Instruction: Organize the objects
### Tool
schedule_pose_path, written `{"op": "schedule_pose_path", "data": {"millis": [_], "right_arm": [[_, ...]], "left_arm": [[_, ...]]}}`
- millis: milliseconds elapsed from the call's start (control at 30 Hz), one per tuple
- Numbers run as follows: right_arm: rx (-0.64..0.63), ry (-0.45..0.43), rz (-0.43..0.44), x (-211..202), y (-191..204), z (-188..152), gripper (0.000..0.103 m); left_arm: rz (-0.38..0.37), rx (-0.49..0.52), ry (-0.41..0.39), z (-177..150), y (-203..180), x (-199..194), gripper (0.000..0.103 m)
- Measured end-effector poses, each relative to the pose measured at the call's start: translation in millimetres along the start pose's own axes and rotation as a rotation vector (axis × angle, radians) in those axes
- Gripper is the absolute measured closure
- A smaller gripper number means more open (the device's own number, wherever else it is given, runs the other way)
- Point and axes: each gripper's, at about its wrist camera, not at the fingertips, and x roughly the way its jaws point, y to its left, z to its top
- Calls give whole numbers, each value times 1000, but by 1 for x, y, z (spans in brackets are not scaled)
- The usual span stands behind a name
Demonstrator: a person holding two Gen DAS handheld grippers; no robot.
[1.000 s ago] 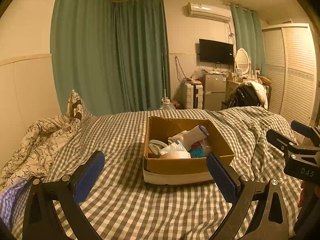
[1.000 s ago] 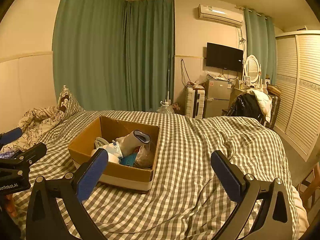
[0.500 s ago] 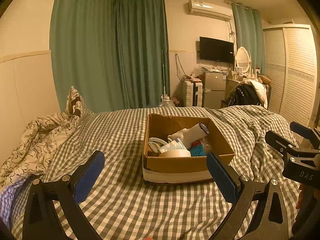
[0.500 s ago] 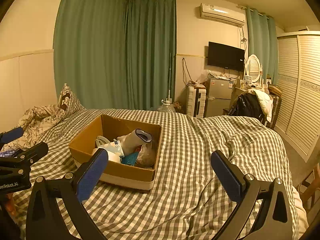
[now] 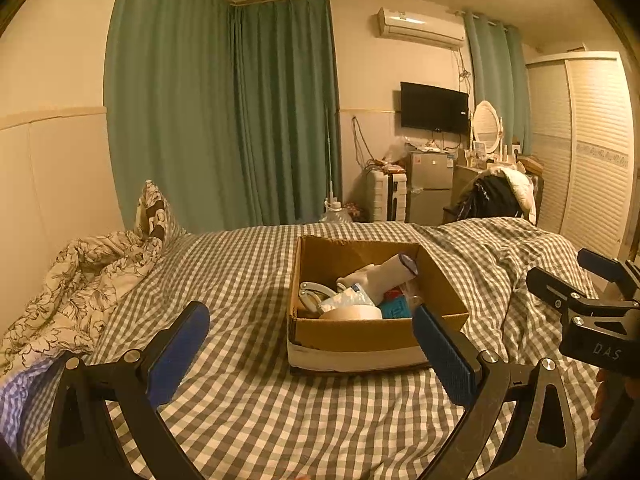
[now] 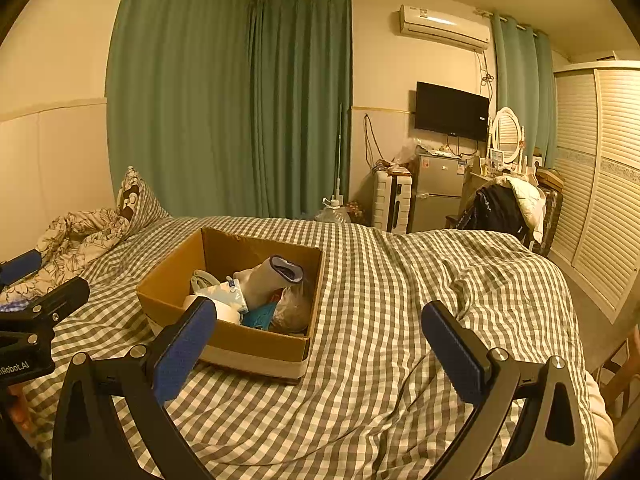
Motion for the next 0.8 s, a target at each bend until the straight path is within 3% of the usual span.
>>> {"op": "schedule_pose_path", "data": {"millis": [800], "right_arm": [[-3,14,1,3,1,-6,0]], "left_arm": [[-3,-2,34,-7,0,7,0]]}}
